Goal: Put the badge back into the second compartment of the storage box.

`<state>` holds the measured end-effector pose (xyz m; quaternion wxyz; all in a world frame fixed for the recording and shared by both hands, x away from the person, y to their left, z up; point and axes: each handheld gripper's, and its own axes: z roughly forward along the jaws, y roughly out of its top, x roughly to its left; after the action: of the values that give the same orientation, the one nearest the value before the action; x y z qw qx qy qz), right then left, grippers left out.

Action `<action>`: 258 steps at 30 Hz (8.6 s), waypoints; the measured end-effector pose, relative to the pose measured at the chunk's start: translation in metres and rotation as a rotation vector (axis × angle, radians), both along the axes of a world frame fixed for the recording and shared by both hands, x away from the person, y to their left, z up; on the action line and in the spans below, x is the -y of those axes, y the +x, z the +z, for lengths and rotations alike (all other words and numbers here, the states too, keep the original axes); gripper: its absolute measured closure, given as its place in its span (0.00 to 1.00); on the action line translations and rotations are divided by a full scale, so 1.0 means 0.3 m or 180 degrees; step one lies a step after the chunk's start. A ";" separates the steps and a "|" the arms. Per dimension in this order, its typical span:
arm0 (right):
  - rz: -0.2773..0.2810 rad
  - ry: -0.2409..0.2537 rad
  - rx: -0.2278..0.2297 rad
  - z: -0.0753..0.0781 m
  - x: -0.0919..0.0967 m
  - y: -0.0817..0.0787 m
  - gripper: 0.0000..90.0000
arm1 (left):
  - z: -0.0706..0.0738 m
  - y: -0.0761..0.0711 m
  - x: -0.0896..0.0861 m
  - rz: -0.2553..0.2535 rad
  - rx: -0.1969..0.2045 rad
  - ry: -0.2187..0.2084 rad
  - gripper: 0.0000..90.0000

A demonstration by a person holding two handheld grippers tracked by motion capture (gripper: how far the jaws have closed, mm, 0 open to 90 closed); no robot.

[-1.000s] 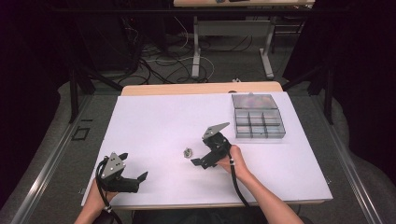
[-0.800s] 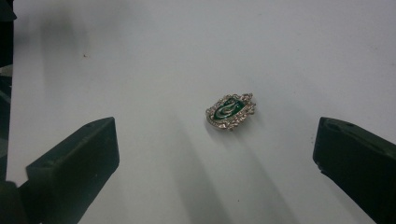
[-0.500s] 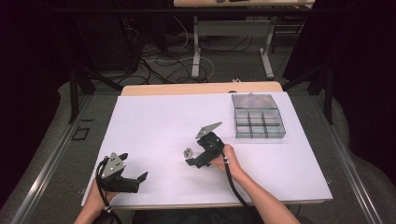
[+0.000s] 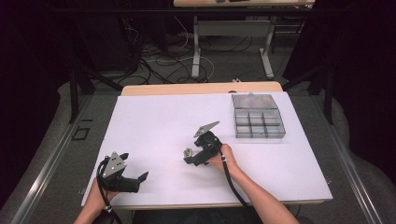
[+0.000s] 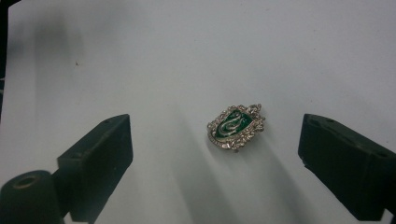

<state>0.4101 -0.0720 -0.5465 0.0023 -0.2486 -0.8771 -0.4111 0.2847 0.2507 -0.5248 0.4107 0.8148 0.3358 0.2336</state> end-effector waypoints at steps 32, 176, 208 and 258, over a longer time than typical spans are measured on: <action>-0.0350 -0.0392 0.0050 -0.027 -0.068 0.004 0.72 | -0.001 0.003 0.000 0.0007 -0.0012 0.0019 0.01; -0.1804 0.0132 0.0614 0.183 0.601 -0.089 0.95 | 0.001 -0.001 -0.005 -0.0019 -0.0007 -0.0009 0.02; -0.2141 0.0080 0.0661 0.171 0.679 -0.047 0.95 | 0.001 0.000 -0.003 -0.0029 -0.0018 -0.0001 0.02; -0.2405 -0.0021 0.0779 0.156 0.733 0.044 0.95 | -0.001 0.005 -0.003 -0.0037 -0.0036 -0.0002 0.02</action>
<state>0.4234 -0.2919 -0.4998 -0.2544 -0.5030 -0.7189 -0.4067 0.2863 0.2515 -0.5251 0.4104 0.8180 0.3334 0.2265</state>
